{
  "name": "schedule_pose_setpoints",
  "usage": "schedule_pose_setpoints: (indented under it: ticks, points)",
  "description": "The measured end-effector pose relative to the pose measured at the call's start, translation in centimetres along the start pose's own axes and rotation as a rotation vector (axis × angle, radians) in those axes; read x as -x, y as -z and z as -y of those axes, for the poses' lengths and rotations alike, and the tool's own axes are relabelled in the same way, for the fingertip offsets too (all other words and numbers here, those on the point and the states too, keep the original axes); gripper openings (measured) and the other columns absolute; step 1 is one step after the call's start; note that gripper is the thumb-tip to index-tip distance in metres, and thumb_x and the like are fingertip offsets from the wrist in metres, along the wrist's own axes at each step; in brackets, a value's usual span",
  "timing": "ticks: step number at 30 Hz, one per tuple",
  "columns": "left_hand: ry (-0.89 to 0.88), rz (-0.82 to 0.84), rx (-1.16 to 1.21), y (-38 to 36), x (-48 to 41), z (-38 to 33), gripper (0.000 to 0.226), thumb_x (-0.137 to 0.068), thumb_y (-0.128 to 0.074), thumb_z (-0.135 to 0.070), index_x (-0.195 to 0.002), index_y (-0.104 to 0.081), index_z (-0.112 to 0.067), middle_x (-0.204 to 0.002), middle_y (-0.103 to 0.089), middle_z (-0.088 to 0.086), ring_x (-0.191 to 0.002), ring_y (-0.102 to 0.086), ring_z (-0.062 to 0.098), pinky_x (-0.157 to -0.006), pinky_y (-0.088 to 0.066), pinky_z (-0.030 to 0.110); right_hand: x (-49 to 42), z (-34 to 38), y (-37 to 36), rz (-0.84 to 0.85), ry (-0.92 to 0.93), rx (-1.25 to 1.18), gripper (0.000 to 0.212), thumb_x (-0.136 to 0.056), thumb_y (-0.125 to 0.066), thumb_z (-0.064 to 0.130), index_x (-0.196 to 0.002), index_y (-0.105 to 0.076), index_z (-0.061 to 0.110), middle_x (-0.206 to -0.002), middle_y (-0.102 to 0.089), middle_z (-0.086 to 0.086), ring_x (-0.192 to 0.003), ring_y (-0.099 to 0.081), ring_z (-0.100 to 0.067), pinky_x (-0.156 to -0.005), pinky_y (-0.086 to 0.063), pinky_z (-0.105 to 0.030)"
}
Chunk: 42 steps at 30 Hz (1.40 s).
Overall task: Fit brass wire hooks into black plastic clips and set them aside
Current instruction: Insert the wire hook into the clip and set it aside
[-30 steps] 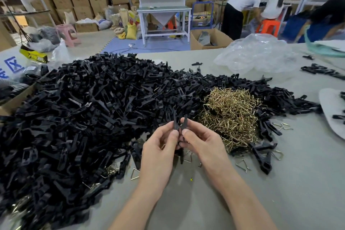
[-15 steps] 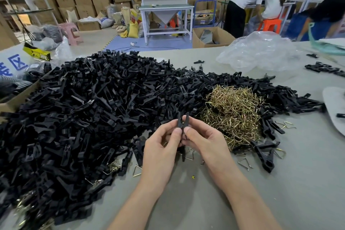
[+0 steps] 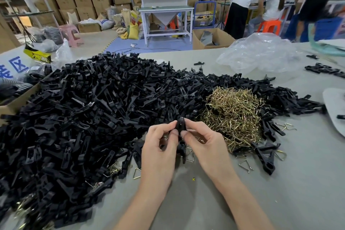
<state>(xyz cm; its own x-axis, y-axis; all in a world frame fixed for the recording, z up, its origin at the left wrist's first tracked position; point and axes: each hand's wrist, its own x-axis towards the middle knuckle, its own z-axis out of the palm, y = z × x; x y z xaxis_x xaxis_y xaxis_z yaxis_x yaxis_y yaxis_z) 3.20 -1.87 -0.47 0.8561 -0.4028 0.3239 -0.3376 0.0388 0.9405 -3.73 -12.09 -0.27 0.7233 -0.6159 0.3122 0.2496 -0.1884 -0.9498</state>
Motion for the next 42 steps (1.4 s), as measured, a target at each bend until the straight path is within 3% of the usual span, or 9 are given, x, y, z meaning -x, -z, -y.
schedule_pose_setpoints:
  ticks: [4,6,11,15,18,23,27,37,42]
  points:
    - [-0.011,0.071,-0.058,0.0,0.5,-0.1,0.010,-0.093,-0.063,-0.038,-0.102,-0.066,-0.042,-0.095,-0.069,-0.014,-0.085,-0.064,0.004,-0.072,-0.044,0.010,0.1,-0.6,0.2,0.042,0.044,0.060,0.034,-0.095,-0.066,0.007,-0.120,-0.073,0.030,-0.114,-0.069,0.015,-0.110,-0.067,-0.008,-0.090,-0.051,-0.016]
    - [0.010,0.088,-0.035,-0.1,0.7,-0.1,0.016,-0.091,-0.059,-0.051,-0.098,-0.066,-0.038,-0.087,-0.070,-0.014,-0.079,-0.064,0.001,-0.069,-0.044,0.009,0.1,-0.8,0.3,0.050,0.073,0.121,0.031,-0.095,-0.068,0.014,-0.122,-0.072,0.030,-0.118,-0.067,0.017,-0.114,-0.065,-0.007,-0.091,-0.051,-0.016]
    - [0.068,0.037,0.090,0.1,0.2,-0.1,0.014,-0.098,-0.059,-0.033,-0.096,-0.071,-0.027,-0.089,-0.074,-0.011,-0.084,-0.068,0.005,-0.076,-0.055,0.023,0.3,-0.7,0.1,0.101,0.058,0.171,0.035,-0.093,-0.071,0.013,-0.118,-0.073,0.037,-0.115,-0.067,0.019,-0.110,-0.064,-0.005,-0.088,-0.047,-0.012]
    - [0.036,0.053,0.158,0.2,0.1,-0.5,0.013,-0.097,-0.059,-0.027,-0.100,-0.071,-0.031,-0.092,-0.075,-0.011,-0.084,-0.068,0.000,-0.073,-0.050,0.012,0.1,-0.3,0.0,0.077,0.025,0.058,0.041,-0.089,-0.075,0.010,-0.119,-0.072,0.038,-0.117,-0.068,0.015,-0.113,-0.064,-0.007,-0.089,-0.050,-0.016]
    - [0.059,0.102,0.307,0.3,-0.1,-0.8,0.015,-0.092,-0.058,-0.030,-0.103,-0.069,-0.032,-0.098,-0.077,-0.003,-0.094,-0.072,0.011,-0.079,-0.052,0.015,0.0,0.2,0.2,0.052,-0.068,-0.071,0.051,-0.085,-0.079,0.013,-0.127,-0.063,0.038,-0.115,-0.071,0.014,-0.105,-0.069,-0.004,-0.083,-0.052,-0.013]
    - [0.074,0.184,0.476,0.7,-0.4,-0.9,0.017,-0.094,-0.057,-0.022,-0.106,-0.069,-0.023,-0.109,-0.075,0.009,-0.104,-0.071,0.024,-0.083,-0.055,0.023,0.0,0.8,0.5,0.086,-0.094,-0.152,0.050,-0.085,-0.079,0.005,-0.124,-0.064,0.032,-0.112,-0.073,0.010,-0.102,-0.070,-0.008,-0.079,-0.055,-0.016]
    - [0.087,0.186,0.482,0.9,-0.6,-0.8,0.017,-0.093,-0.059,-0.022,-0.105,-0.071,-0.022,-0.107,-0.075,0.010,-0.101,-0.072,0.024,-0.081,-0.056,0.023,0.0,0.9,0.6,0.103,-0.089,-0.158,0.042,-0.084,-0.079,0.007,-0.118,-0.066,0.029,-0.116,-0.073,0.006,-0.104,-0.070,-0.013,-0.080,-0.055,-0.018]
    - [0.067,0.155,0.299,1.1,-0.7,-0.5,0.018,-0.087,-0.063,-0.033,-0.103,-0.072,-0.034,-0.098,-0.074,0.001,-0.089,-0.068,0.018,-0.084,-0.058,0.032,0.0,1.3,1.0,0.101,-0.081,-0.142,0.048,-0.086,-0.076,0.003,-0.121,-0.068,0.035,-0.107,-0.074,0.007,-0.091,-0.070,-0.005,-0.081,-0.052,-0.015]
    - [0.060,0.167,0.293,1.2,-0.7,-0.5,0.019,-0.088,-0.062,-0.033,-0.104,-0.071,-0.030,-0.105,-0.074,0.001,-0.099,-0.070,0.024,-0.087,-0.058,0.034,-0.1,1.6,0.9,0.098,-0.095,-0.129,0.049,-0.082,-0.080,0.007,-0.115,-0.069,0.041,-0.109,-0.074,0.007,-0.093,-0.070,-0.007,-0.081,-0.053,-0.017]
